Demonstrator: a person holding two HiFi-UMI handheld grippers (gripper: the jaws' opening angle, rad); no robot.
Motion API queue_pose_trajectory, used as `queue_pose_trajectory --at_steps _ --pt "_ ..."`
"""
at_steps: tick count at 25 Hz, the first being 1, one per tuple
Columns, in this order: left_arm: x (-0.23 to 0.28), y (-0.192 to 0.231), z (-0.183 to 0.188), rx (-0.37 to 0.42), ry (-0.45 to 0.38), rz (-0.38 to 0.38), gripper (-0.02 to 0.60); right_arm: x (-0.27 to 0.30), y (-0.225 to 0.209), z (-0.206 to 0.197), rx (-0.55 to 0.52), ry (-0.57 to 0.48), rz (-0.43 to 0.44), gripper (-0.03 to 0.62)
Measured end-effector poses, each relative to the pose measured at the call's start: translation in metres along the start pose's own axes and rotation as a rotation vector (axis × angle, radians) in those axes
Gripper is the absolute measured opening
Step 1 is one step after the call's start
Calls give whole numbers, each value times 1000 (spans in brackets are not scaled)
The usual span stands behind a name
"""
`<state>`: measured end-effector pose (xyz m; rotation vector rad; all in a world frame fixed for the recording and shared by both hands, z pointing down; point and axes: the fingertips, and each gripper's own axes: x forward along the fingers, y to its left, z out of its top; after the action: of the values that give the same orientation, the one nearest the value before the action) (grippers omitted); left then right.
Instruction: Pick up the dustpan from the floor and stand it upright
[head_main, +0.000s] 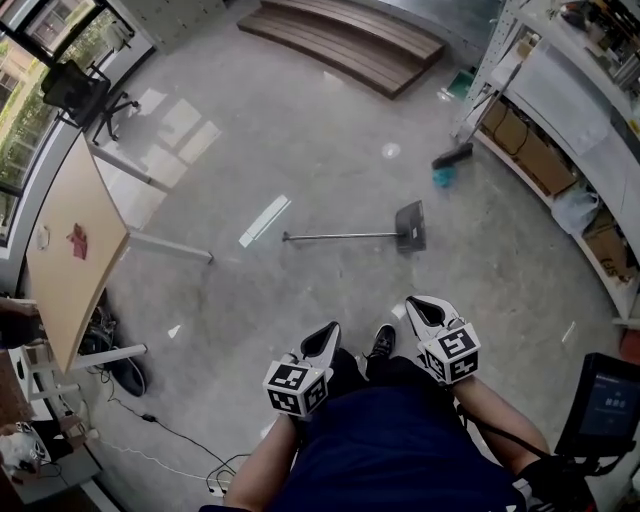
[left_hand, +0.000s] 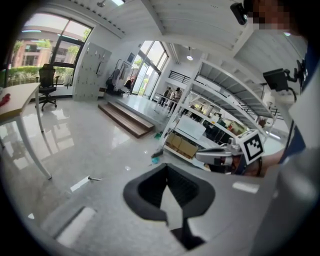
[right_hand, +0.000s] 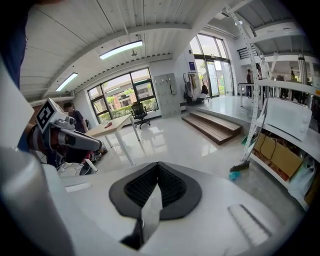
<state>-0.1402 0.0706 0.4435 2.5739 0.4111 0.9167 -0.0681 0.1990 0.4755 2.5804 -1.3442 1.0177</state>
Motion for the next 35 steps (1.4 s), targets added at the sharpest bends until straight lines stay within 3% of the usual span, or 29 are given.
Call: queue_pose_trajectory --at_steps 7,16,24,28,35 --pt "22 61 8 -44 64 9 2 53 -18 14 14 53 -34 5" --pt "53 149 41 37 149 -62 2 120 -20 37 60 132 -113 5" --pt "77 233 58 -25 184 -50 3 191 -14 54 58 170 -150 6" --pt "99 253 65 -25 183 -45 3 216 -21 44 43 193 -131 6" --pt "139 286 71 -29 122 98 3 269 -43 6 -19 270 3 11"
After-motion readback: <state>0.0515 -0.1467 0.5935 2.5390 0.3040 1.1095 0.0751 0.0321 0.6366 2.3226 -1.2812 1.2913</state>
